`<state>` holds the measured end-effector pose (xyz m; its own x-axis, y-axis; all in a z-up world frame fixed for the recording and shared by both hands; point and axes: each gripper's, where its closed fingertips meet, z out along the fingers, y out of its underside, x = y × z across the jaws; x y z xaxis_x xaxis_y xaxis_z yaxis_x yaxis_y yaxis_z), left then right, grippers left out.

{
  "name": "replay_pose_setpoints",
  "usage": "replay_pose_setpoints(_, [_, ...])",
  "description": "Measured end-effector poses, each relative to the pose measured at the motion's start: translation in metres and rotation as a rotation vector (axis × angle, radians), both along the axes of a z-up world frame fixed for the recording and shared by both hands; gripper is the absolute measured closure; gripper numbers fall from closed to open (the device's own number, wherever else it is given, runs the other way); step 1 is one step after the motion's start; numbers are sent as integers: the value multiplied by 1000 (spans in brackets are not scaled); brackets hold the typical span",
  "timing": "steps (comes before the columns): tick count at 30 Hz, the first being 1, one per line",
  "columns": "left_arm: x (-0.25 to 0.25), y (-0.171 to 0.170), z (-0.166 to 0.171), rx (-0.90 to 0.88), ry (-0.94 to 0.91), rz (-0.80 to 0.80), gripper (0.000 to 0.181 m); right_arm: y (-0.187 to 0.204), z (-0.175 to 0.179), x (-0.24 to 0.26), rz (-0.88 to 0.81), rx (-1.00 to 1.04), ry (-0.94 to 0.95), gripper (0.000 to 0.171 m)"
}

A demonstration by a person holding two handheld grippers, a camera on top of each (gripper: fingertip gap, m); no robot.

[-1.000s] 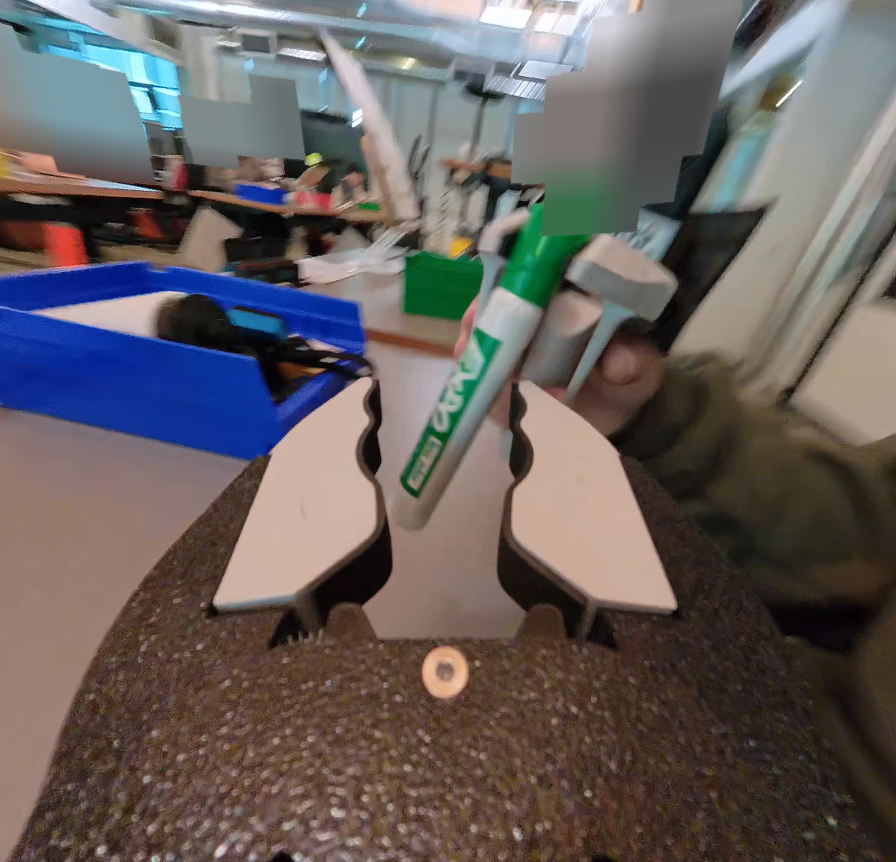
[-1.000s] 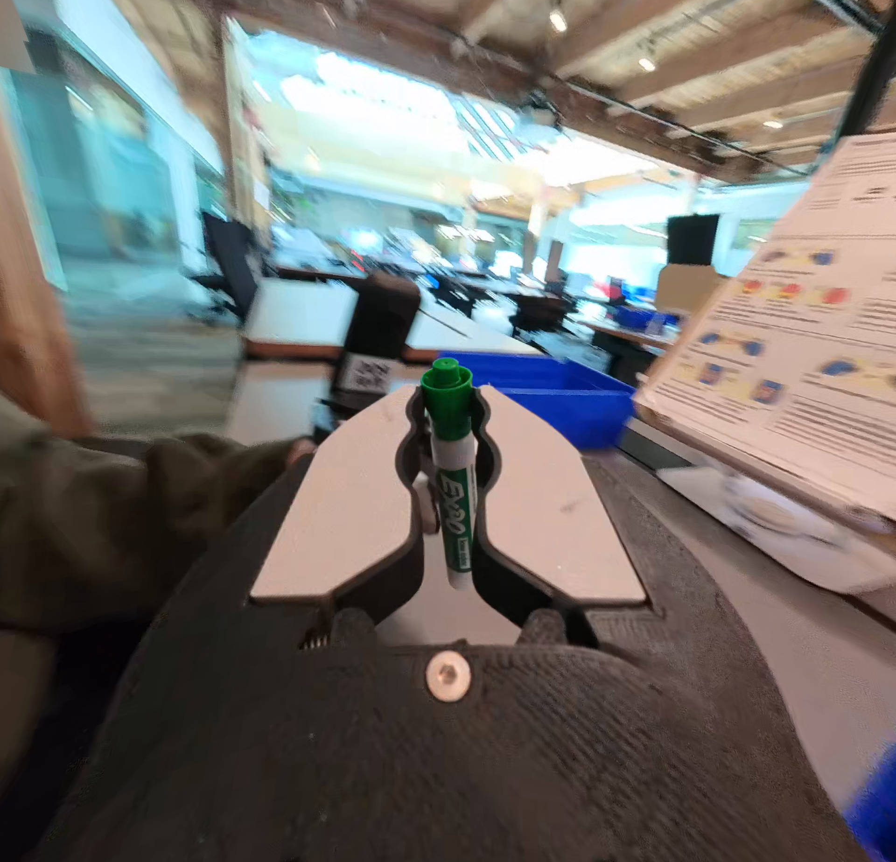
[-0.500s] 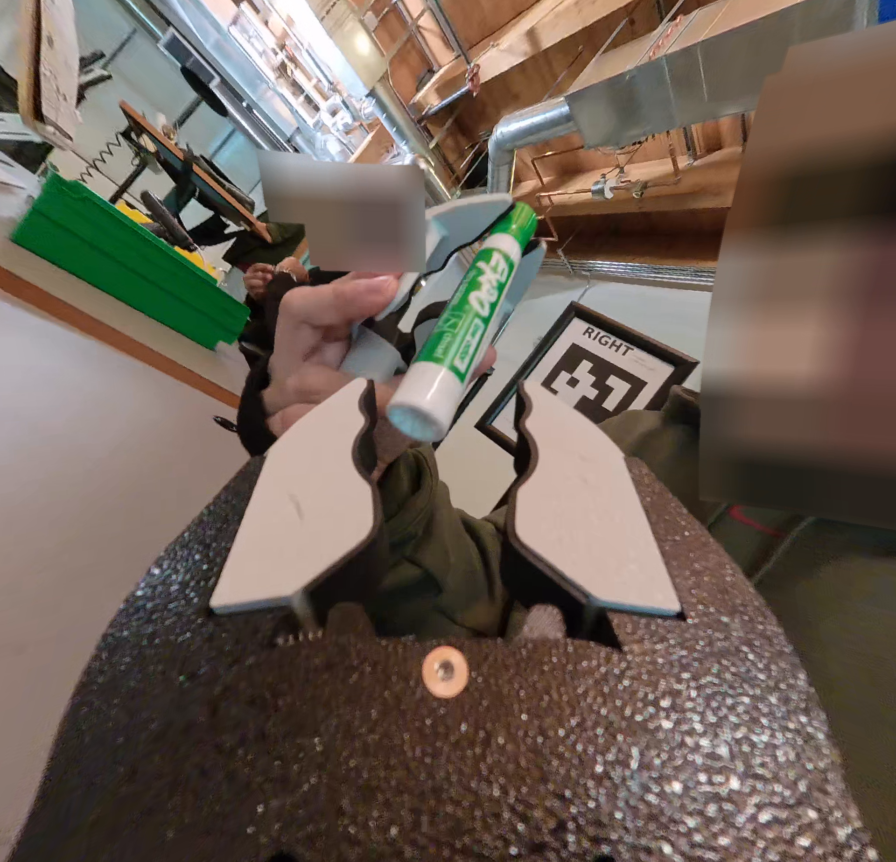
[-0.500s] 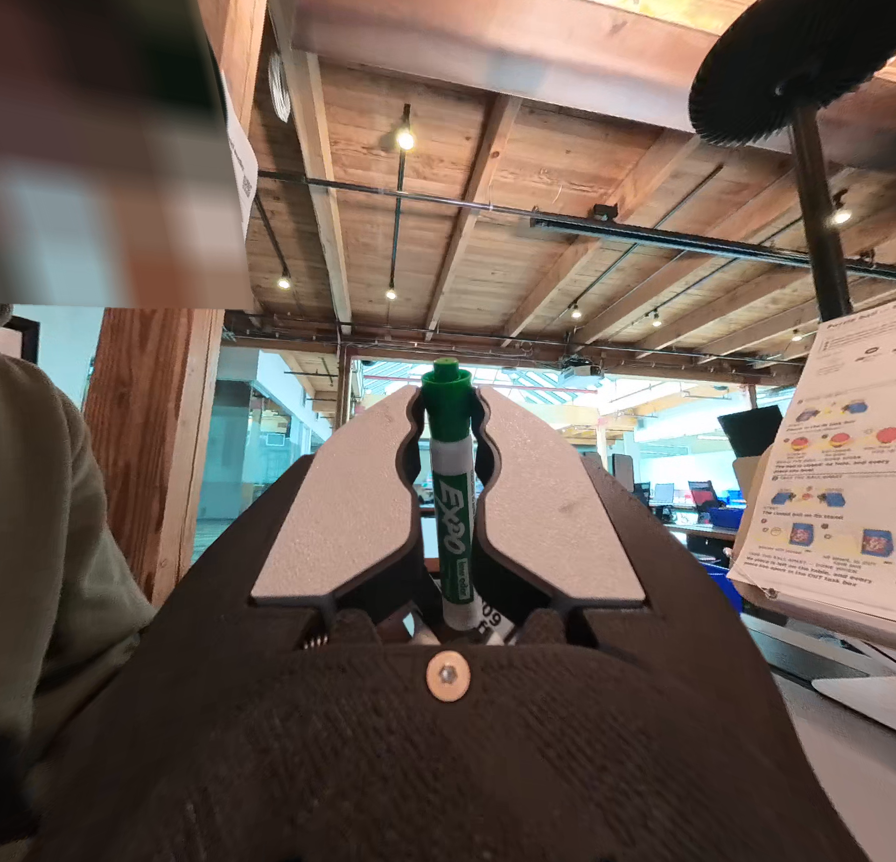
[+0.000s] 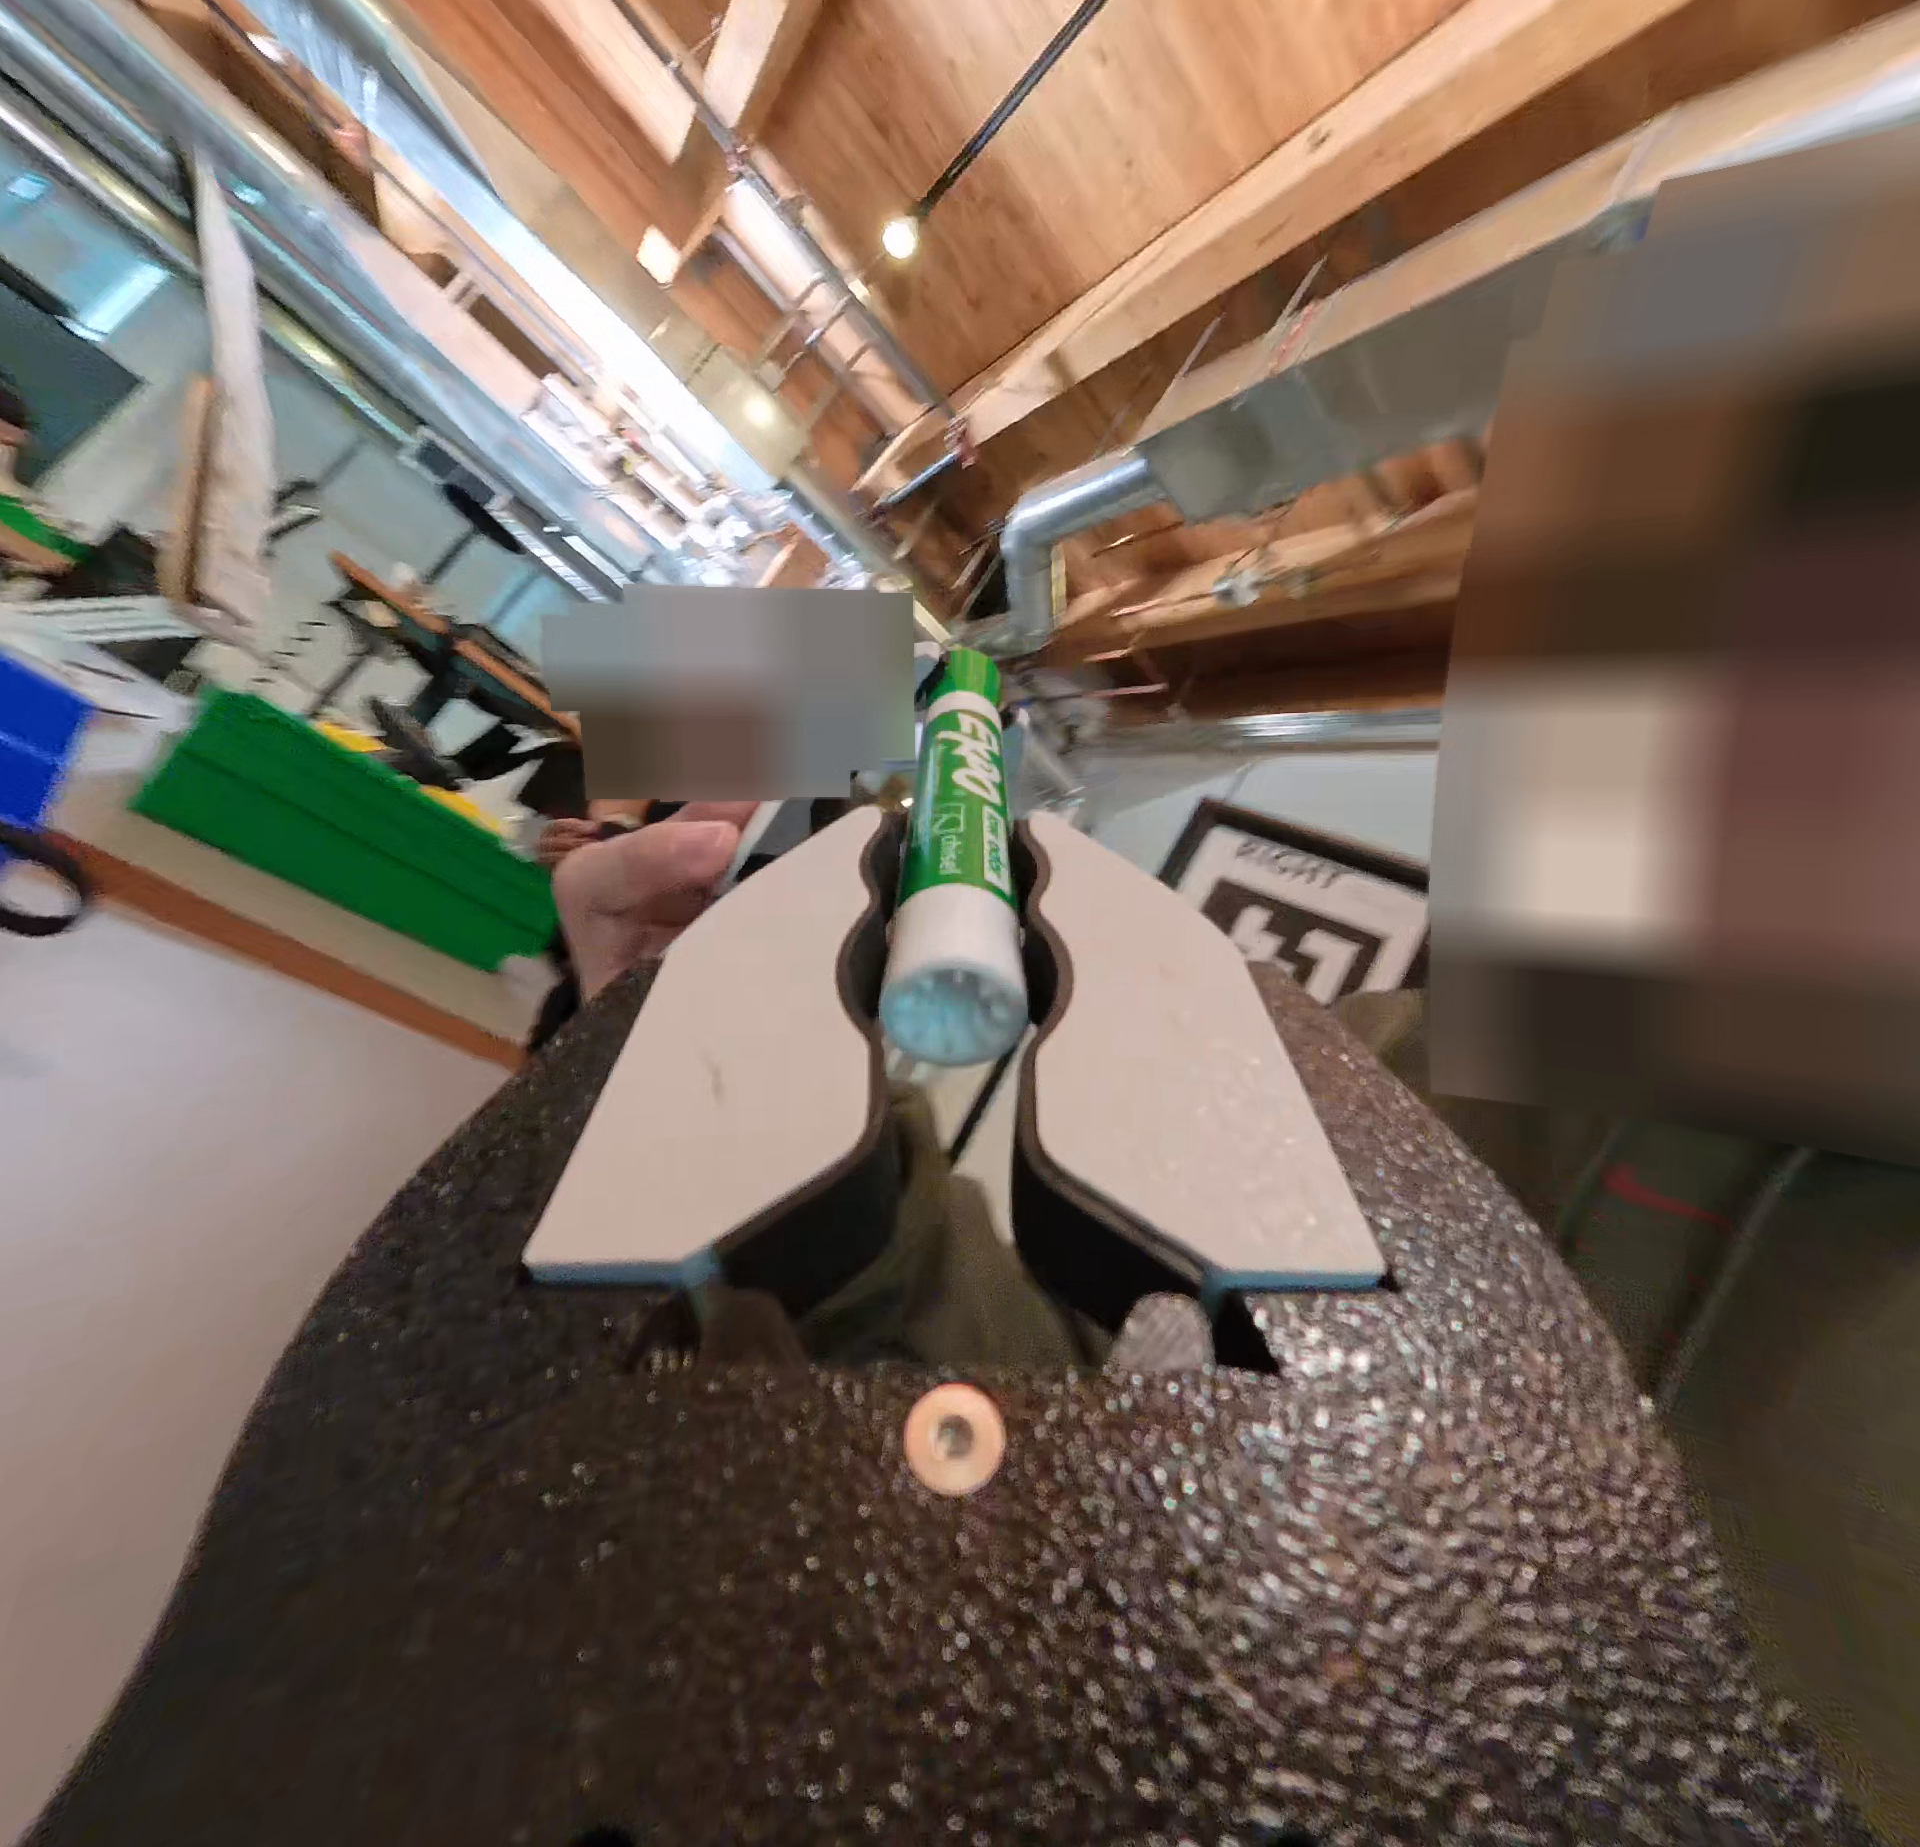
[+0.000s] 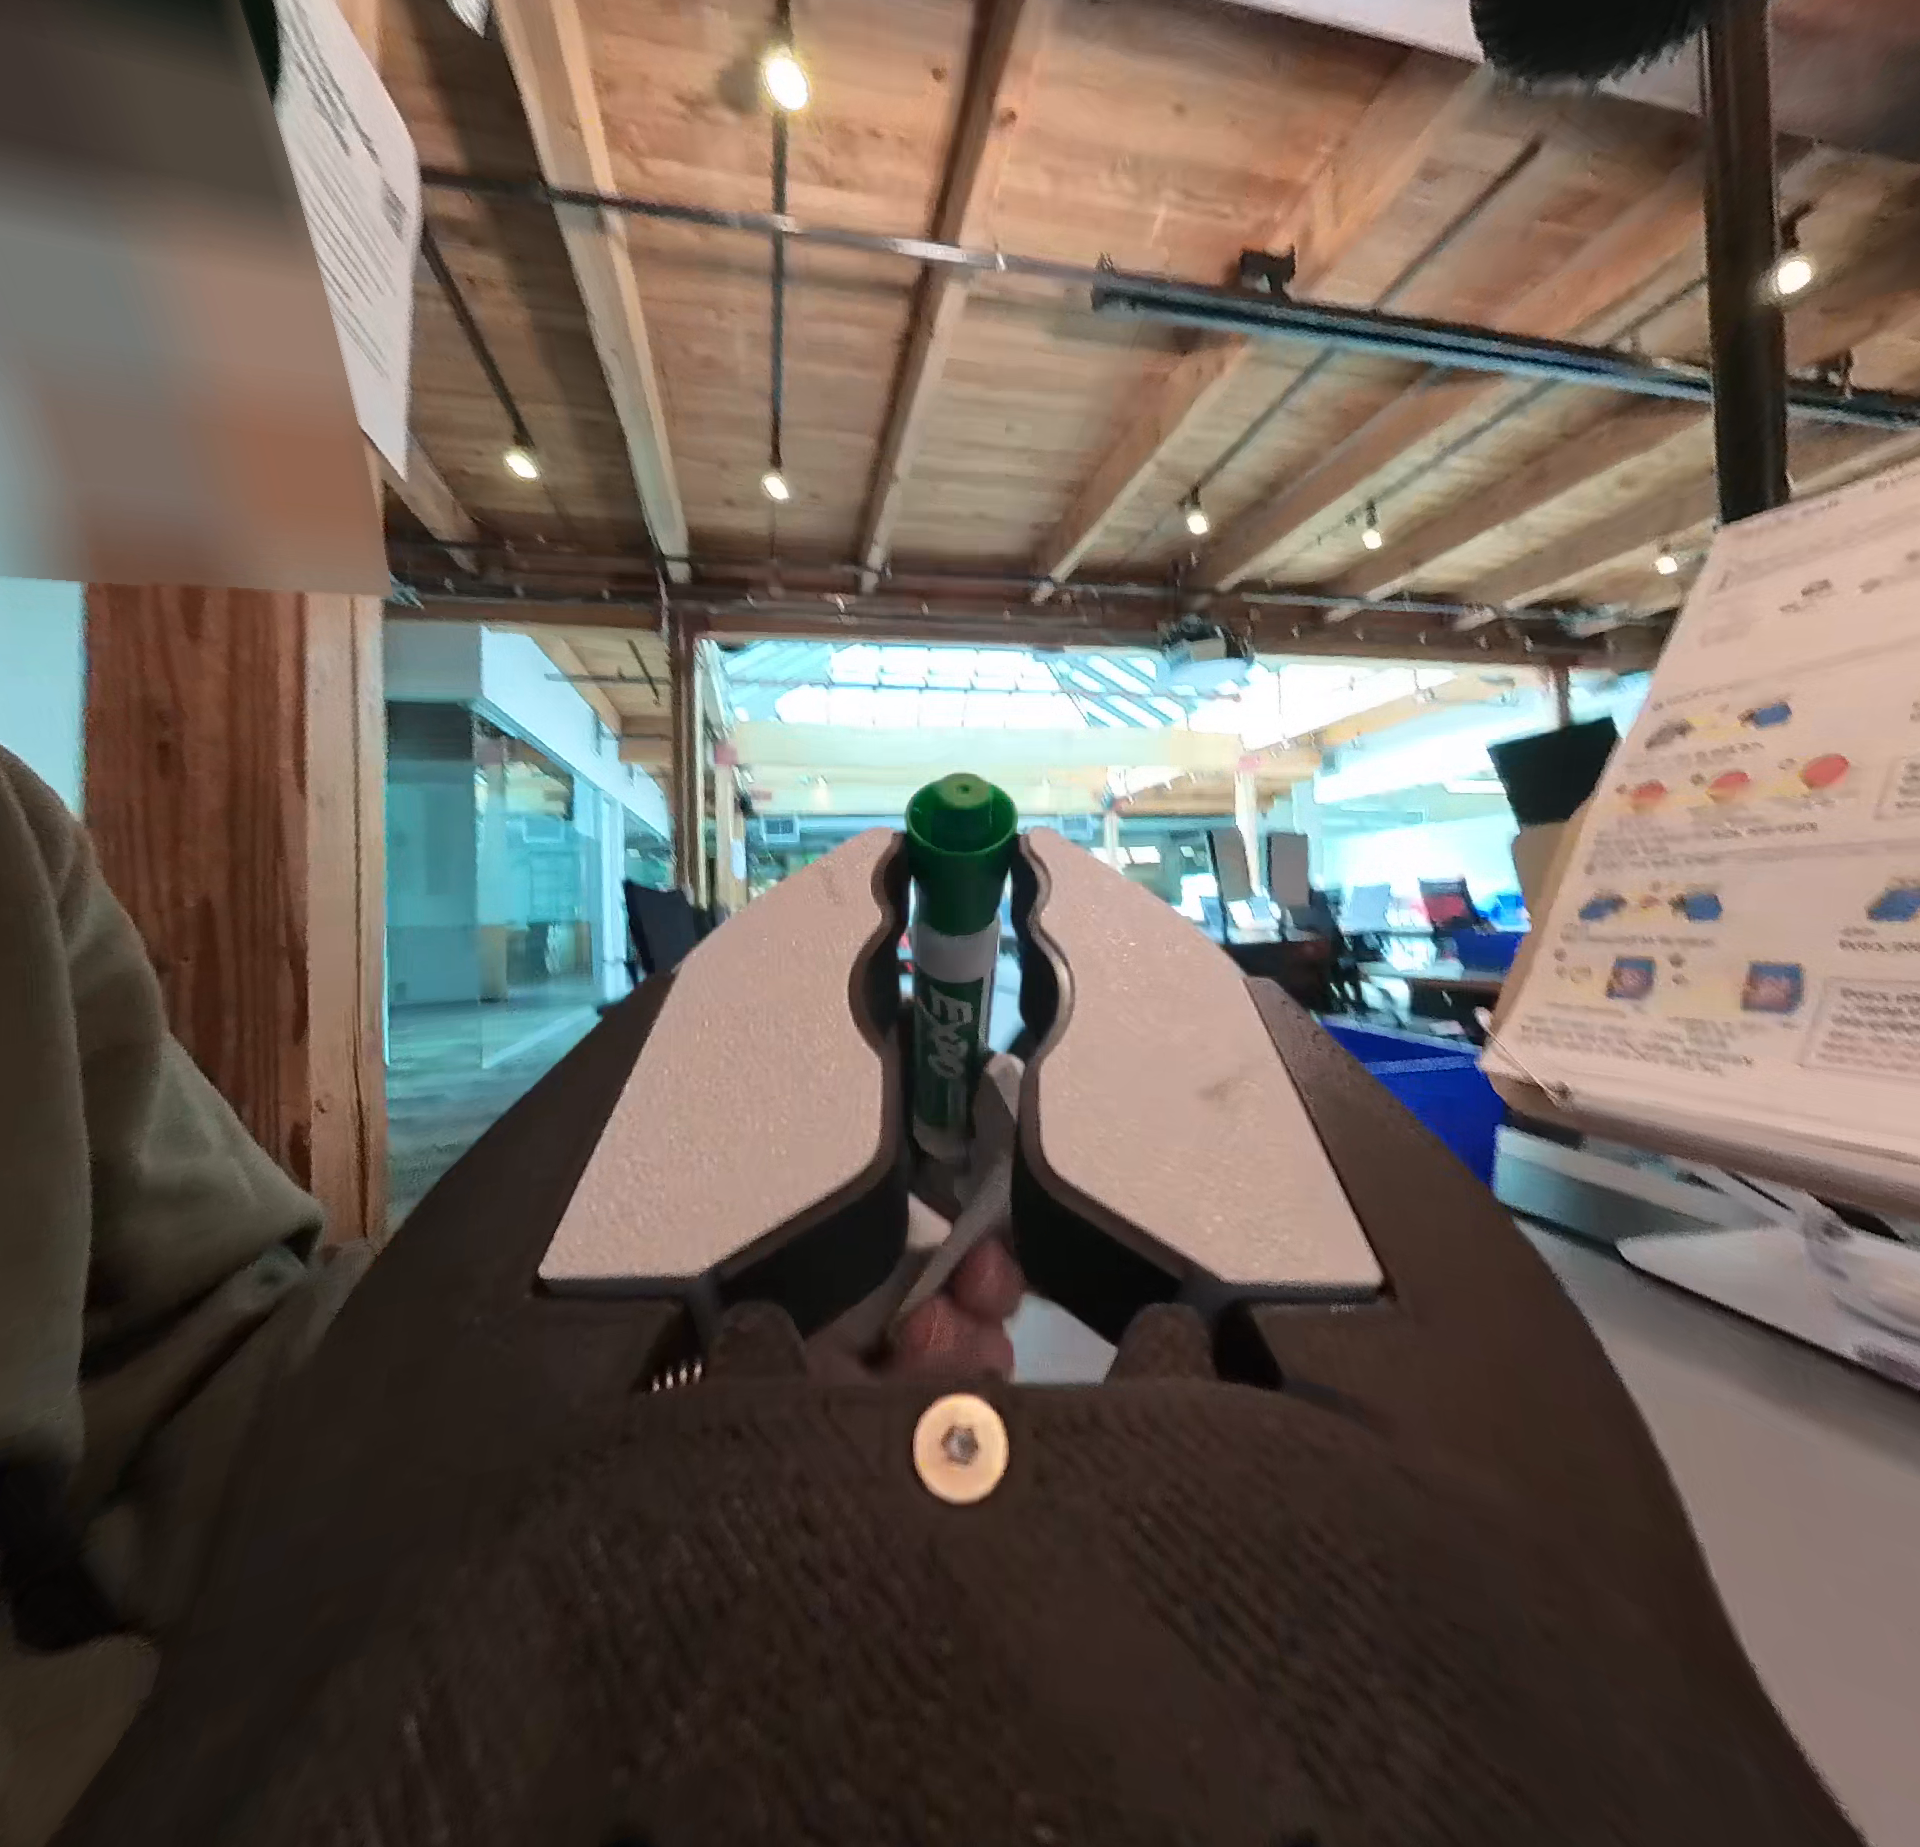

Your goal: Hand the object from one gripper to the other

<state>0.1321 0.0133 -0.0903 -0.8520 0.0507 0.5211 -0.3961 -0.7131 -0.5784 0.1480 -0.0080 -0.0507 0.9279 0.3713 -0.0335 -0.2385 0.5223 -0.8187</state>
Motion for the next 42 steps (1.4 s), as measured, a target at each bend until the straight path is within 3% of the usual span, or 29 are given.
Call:
replay_pose_setpoints(1, [3,2,-3,59,-4,61,160,2,-5,6,-46,-54,-8,152])
replay_pose_setpoints(4, [16,11,-25,365,5,301,161,5,-23,23,-333,-246,-234,125])
replay_pose_setpoints(6, [30,22,-49,568,169,383,161,7,-39,25,-534,-373,-559,110])
replay_pose_setpoints(8, [32,30,-59,669,259,402,161,12,-59,28,-679,-497,-855,109])
replay_pose_setpoints(11, [29,35,-64,744,319,426,161,28,-72,32,-838,-536,-1088,118])
replay_pose_setpoints(15, [28,36,-63,801,361,462,161,51,-92,25,-872,-548,-1239,123])
replay_pose_setpoints(17, [25,31,-60,802,359,449,161,55,-97,36,-964,-594,-1284,128])
replay_pose_setpoints(19, [24,28,-58,809,355,449,161,56,-101,40,-1004,-621,-1310,152])
replay_pose_setpoints(21, [24,29,-56,822,341,473,161,56,-101,40,-994,-618,-1268,151])
replay_pose_setpoints(24, [25,32,-48,810,310,520,161,59,-105,36,-906,-650,-1158,152])
replay_pose_setpoints(27, [23,33,-32,792,173,575,160,65,-111,25,-713,-695,-916,152])
replay_pose_setpoints(30, [12,28,-16,782,-23,598,145,68,-110,5,-414,-700,-578,152])
replay_pose_setpoints(34, [-10,23,-9,805,-243,553,137,51,-98,-35,131,-670,-186,152])
replay_pose_setpoints(39, [-29,17,-6,733,-365,461,136,28,-84,-65,536,-623,18,152])
replay_pose_setpoints(42, [-37,11,-4,663,-386,379,137,25,-92,-77,628,-672,22,152])
